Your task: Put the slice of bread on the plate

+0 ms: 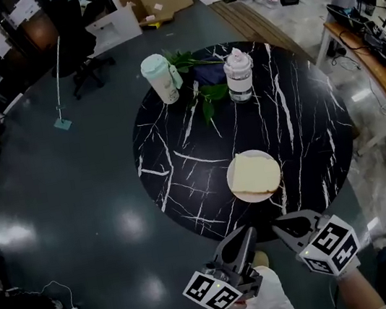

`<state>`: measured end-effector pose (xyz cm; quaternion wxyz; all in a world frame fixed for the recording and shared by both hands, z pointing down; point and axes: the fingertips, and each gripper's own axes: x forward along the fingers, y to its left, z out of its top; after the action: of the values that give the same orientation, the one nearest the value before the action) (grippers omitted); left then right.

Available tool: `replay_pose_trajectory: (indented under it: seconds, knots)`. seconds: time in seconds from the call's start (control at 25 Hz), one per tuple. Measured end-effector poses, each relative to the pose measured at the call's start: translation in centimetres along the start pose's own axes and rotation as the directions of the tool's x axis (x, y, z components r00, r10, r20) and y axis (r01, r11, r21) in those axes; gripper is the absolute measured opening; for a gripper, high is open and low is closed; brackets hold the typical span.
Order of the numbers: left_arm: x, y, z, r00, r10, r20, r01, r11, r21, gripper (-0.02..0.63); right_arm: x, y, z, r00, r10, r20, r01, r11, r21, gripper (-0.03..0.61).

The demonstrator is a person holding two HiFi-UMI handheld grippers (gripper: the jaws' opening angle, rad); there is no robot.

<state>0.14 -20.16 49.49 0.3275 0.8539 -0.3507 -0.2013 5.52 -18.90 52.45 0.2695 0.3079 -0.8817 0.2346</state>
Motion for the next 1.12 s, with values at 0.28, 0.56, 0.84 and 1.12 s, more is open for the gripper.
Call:
replay_pose_trajectory:
  seconds: [0.28, 0.56, 0.84, 1.12]
  knots:
    - [-1.2, -1.6, -0.8, 0.997, 0.036, -0.075, -0.021, 0.982, 0.190, 0.008, -2.6, 3.0, 2.4, 0.958, -0.034, 0.283, 0.027, 0.999, 0.026, 0.009]
    - [-2.5, -3.4, -0.7, 0.995, 0.039, -0.090, -0.012, 0.960, 0.279, 0.008, -4.5, 5.6, 3.1, 0.924, -0.061, 0.378, 0.078, 0.997, -0.028, 0.009]
    - [-3.6, -5.1, -1.0, 0.994, 0.025, -0.104, 0.009, 0.950, 0.313, 0.008, -6.0, 7.0, 2.8, 0.897, -0.107, 0.429, 0.125, 0.992, -0.013, 0.009]
    - [-3.9, -5.7, -1.3, 0.994, 0.014, -0.112, 0.024, 0.944, 0.328, 0.008, -6.3, 7.1, 2.8, 0.887, -0.122, 0.446, 0.143, 0.990, -0.014, 0.009]
